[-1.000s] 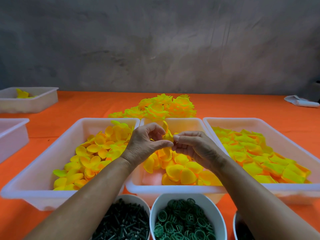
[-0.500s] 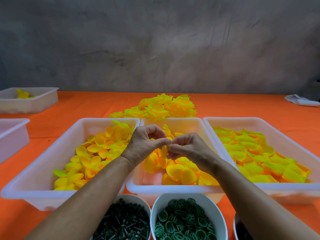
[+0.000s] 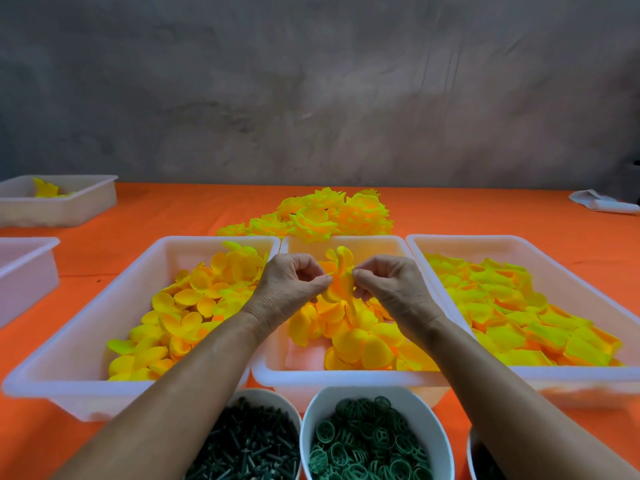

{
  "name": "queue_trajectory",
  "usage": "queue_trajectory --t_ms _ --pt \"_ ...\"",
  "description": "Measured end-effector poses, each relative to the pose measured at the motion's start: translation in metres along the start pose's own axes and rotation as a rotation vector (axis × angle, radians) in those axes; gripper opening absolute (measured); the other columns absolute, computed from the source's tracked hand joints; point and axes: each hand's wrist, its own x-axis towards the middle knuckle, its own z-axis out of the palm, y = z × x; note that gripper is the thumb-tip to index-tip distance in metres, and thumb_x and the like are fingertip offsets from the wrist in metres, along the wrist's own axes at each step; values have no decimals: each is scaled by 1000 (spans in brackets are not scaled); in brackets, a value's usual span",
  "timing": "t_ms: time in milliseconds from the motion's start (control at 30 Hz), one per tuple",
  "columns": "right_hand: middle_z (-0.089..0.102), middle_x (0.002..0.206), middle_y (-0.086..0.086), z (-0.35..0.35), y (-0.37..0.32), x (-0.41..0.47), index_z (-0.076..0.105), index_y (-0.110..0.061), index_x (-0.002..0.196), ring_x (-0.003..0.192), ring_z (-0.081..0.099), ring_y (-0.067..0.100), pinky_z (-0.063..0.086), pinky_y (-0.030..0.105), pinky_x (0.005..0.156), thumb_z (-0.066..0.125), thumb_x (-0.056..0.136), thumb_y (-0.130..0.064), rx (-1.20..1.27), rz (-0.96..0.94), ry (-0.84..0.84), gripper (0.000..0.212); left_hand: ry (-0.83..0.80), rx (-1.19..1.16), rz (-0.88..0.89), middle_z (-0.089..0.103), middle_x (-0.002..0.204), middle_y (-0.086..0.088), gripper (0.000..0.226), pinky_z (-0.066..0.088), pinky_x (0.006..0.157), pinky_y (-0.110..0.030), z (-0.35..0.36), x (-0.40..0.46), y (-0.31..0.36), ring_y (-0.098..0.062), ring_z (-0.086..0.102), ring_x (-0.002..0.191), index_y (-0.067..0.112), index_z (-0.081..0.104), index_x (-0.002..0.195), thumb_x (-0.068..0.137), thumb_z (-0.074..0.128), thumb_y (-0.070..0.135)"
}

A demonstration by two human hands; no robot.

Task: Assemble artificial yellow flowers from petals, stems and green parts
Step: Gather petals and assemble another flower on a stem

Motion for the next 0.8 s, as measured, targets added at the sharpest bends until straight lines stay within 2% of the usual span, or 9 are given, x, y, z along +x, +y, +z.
queue_trajectory --t_ms 133,300,400,467,567,667,733,800 --pt "51 49 2 -6 5 7 59 -12 59 37 44 -2 34 11 40 59 81 2 -7 66 274 26 57 -31 -21 56 65 -6 24 52 48 -25 0 2 -1 -11 57 48 8 54 65 84 61 -5" --pt "51 48 4 -5 10 10 57 -8 68 31 42 1 27 12 33 56 84 -1 -5 159 320 18 110 -73 -33 58 86 -8 27 58 51 -33 -1 2 1 -16 63 51 7 47 65 86 58 -5" --pt "49 41 1 -13 11 14 51 -8 66 31 47 7 23 12 32 50 90 -2 137 261 438 24 207 -88 -39 49 77 -13 32 57 48 -29 -3 4 -1 -27 60 62 8 40 63 82 54 -13" --pt "46 50 5 -20 11 16 46 -8 65 32 53 3 23 11 31 46 93 -2 223 293 491 28 231 -101 -43 45 74 -11 33 55 47 -27 -3 4 -1 -27 57 66 8 38 62 80 54 -15" --pt "50 60 7 -18 13 15 45 -9 68 39 61 6 33 13 32 42 95 -2 253 296 458 28 221 -68 -33 49 69 -9 34 51 40 -27 -3 2 0 -24 60 52 8 39 60 79 57 -14" --pt "55 70 9 -17 15 16 48 -6 81 43 64 8 46 17 37 39 97 -3 288 265 483 18 215 -78 -4 48 49 11 34 43 33 -23 -3 2 0 -11 51 37 9 40 57 75 60 -12" --pt "56 77 9 -18 16 17 47 -5 96 44 64 9 49 18 40 39 98 -5 290 249 492 9 150 -74 3 46 46 11 20 41 36 -25 -2 0 2 -5 45 36 8 44 58 65 61 0" --pt "59 80 10 -18 16 18 47 -6 101 48 65 11 50 18 43 37 99 -7 285 258 475 10 54 -34 11 45 53 4 8 38 43 -23 -2 -1 5 -6 42 45 11 48 61 57 55 10"
